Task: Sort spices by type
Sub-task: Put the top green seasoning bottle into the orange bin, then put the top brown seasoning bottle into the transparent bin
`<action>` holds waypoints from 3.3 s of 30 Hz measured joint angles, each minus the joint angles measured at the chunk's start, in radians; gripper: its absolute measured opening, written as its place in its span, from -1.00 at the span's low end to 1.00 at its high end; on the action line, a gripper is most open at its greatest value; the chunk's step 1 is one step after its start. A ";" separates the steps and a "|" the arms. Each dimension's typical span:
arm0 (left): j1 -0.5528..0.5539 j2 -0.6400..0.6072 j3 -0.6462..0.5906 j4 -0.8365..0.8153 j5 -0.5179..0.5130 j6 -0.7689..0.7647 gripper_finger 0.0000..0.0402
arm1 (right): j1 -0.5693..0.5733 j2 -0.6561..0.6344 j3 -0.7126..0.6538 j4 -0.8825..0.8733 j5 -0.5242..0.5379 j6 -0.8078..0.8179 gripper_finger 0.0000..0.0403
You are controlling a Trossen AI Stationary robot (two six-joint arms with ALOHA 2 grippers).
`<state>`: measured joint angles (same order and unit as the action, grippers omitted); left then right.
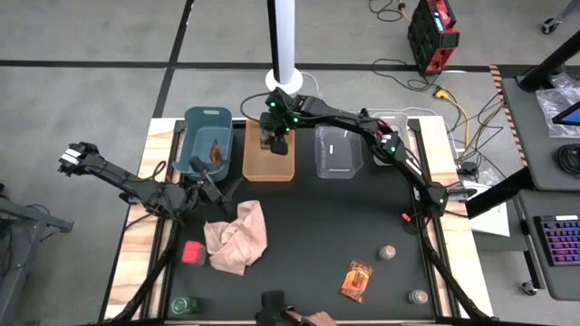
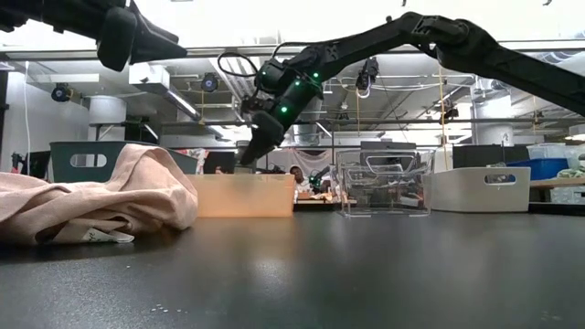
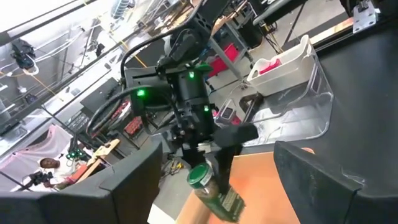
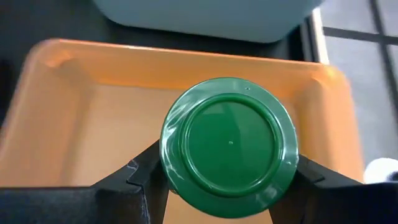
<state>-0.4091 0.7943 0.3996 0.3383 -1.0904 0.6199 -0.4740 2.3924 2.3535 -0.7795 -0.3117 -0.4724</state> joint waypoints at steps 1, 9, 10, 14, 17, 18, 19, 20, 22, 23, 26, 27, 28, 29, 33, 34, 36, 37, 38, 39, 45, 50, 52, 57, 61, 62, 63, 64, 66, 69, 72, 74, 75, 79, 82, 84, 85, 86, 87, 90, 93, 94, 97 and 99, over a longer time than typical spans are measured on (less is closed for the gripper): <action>0.000 0.001 0.000 -0.001 0.000 0.000 0.45 | 0.000 0.000 0.000 -0.015 -0.007 0.006 -0.05; 0.000 0.004 0.000 -0.014 0.000 -0.004 0.45 | 0.011 0.000 -0.002 -0.139 -0.003 0.020 -0.05; 0.000 0.007 0.000 -0.014 0.000 -0.004 0.45 | 0.011 0.000 -0.002 -0.152 -0.003 0.020 -0.05; 0.000 0.016 0.000 -0.014 0.000 -0.019 0.45 | 0.015 0.000 -0.011 -0.146 -0.002 0.009 -0.05; 0.000 0.021 -0.001 -0.014 0.000 -0.027 0.45 | 0.017 0.000 -0.013 -0.088 -0.002 0.008 -0.05; 0.000 0.022 -0.001 -0.014 0.000 -0.028 0.45 | 0.018 0.000 -0.018 -0.068 -0.002 0.008 -0.05; 0.000 0.023 -0.001 -0.014 0.000 -0.030 0.45 | 0.019 0.000 -0.025 -0.046 -0.002 0.008 -0.05; 0.000 0.023 -0.001 -0.014 0.000 -0.031 0.45 | 0.020 0.000 -0.035 -0.019 0.004 0.008 -0.05; 0.000 0.023 -0.001 -0.013 0.000 -0.038 0.45 | 0.025 0.000 -0.055 0.035 0.052 0.012 -0.05; 0.000 0.023 -0.001 -0.013 0.000 -0.044 0.45 | 0.027 0.000 -0.064 0.063 0.077 0.014 -0.05; 0.000 0.023 -0.001 -0.013 0.000 -0.053 0.45 | 0.029 0.000 -0.088 0.122 0.084 0.015 -0.05; 0.000 0.023 -0.001 -0.013 0.000 -0.053 0.45 | 0.029 0.000 -0.091 0.125 0.084 0.016 -0.05; 0.000 0.023 -0.001 -0.013 0.000 -0.053 0.45 | 0.029 0.000 -0.096 0.119 0.084 0.016 -0.05; 0.000 0.023 -0.001 -0.013 0.000 -0.053 0.45 | 0.029 0.000 -0.098 0.113 0.085 0.021 -0.05; 0.000 0.023 -0.001 -0.013 0.000 -0.053 0.45 | 0.029 0.000 -0.098 0.116 0.085 0.029 -0.05; 0.000 0.023 -0.001 -0.013 0.000 -0.053 0.45 | 0.029 0.000 -0.098 0.119 0.085 0.029 -0.05; 0.000 0.023 -0.001 -0.013 0.000 -0.053 0.45 | 0.029 0.000 -0.101 0.116 0.086 0.027 -0.05; 0.000 0.023 -0.001 -0.013 0.000 -0.053 0.45 | 0.029 0.000 -0.102 0.110 0.087 0.026 -0.05; 0.000 0.023 -0.001 -0.012 0.000 -0.053 0.45 | 0.029 0.000 -0.103 0.108 0.087 0.026 -0.05; 0.000 0.023 -0.001 -0.012 0.000 -0.053 0.45 | 0.029 0.000 -0.103 0.104 0.087 0.026 -0.05; 0.000 0.023 -0.001 -0.012 0.000 -0.053 0.45 | 0.027 0.000 -0.103 0.057 0.101 0.003 -0.05; 0.000 0.023 -0.001 -0.012 0.000 -0.049 0.45 | 0.026 0.000 -0.107 0.061 0.104 0.001 -0.05; 0.000 0.023 -0.001 -0.012 0.000 -0.046 0.45 | 0.026 0.000 -0.108 0.060 0.105 0.000 -0.05; 0.000 0.023 -0.001 -0.012 0.000 -0.046 0.45 | 0.026 0.000 -0.111 0.062 0.105 -0.001 0.05; 0.000 0.023 -0.001 -0.012 0.000 -0.046 0.45 | 0.026 0.000 -0.113 0.063 0.105 0.000 0.32; 0.000 0.023 -0.001 -0.012 0.000 -0.046 0.45 | 0.026 0.000 -0.113 0.063 0.105 0.000 0.37; 0.000 0.023 -0.001 -0.012 0.000 -0.046 0.45 | 0.026 0.000 -0.113 0.063 0.105 0.000 0.41; 0.000 0.023 -0.001 -0.012 0.000 -0.046 0.45 | 0.024 0.000 -0.109 0.058 0.105 0.000 0.43; 0.000 0.023 -0.001 -0.012 0.000 -0.046 0.45 | 0.024 0.000 -0.101 0.057 0.106 0.000 0.47; 0.000 0.023 -0.001 -0.012 0.000 -0.047 0.45 | 0.023 0.000 -0.079 0.056 0.118 0.000 0.51; 0.000 0.023 -0.001 -0.013 0.000 -0.052 0.45 | 0.023 0.000 -0.052 0.037 0.154 0.000 0.54; 0.000 0.023 -0.001 -0.013 0.000 -0.053 0.45 | 0.022 -0.001 -0.025 0.002 0.157 -0.005 0.55; 0.000 0.023 -0.001 -0.013 0.000 -0.053 0.45 | 0.022 -0.003 -0.012 -0.012 0.157 -0.011 0.56; 0.000 0.023 -0.001 -0.013 0.001 -0.053 0.45 | 0.022 -0.042 0.000 -0.055 0.158 -0.010 0.58; 0.000 0.023 -0.001 -0.013 0.001 -0.059 0.45 | 0.023 -0.086 0.002 -0.105 0.156 0.011 0.58; 0.000 0.023 -0.001 -0.012 0.024 -0.089 0.45 | 0.024 -0.122 0.002 -0.144 0.154 0.030 0.57; 0.000 0.023 -0.001 -0.013 0.052 -0.111 0.45 | 0.025 -0.140 0.002 -0.171 0.154 0.038 0.56; 0.000 0.023 -0.001 -0.013 0.089 -0.129 0.45 | 0.027 -0.159 0.002 -0.193 0.152 0.057 0.54; 0.000 0.023 -0.001 -0.009 0.139 -0.148 0.45 | 0.028 -0.180 0.002 -0.214 0.148 0.077 0.52; 0.000 0.023 -0.002 0.025 0.301 -0.191 0.45 | 0.048 -0.235 0.002 -0.280 0.125 0.152 0.47; 0.000 0.023 -0.002 0.038 0.474 -0.193 0.45 | 0.099 -0.277 0.000 -0.353 0.094 0.215 0.42; 0.000 0.023 -0.002 0.045 0.513 -0.193 0.45 | 0.124 -0.285 0.000 -0.374 0.094 0.228 0.40; 0.000 0.032 -0.002 0.089 0.562 -0.198 0.45 | 0.220 -0.304 -0.005 -0.436 0.094 0.263 0.36; 0.001 0.044 -0.002 0.116 0.568 -0.221 0.45 | 0.295 -0.311 -0.010 -0.445 0.096 0.272 0.33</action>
<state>-0.4085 0.8383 0.3977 0.4546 -0.5222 0.3989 -0.1793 2.0813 2.3435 -1.2242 -0.2158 -0.2002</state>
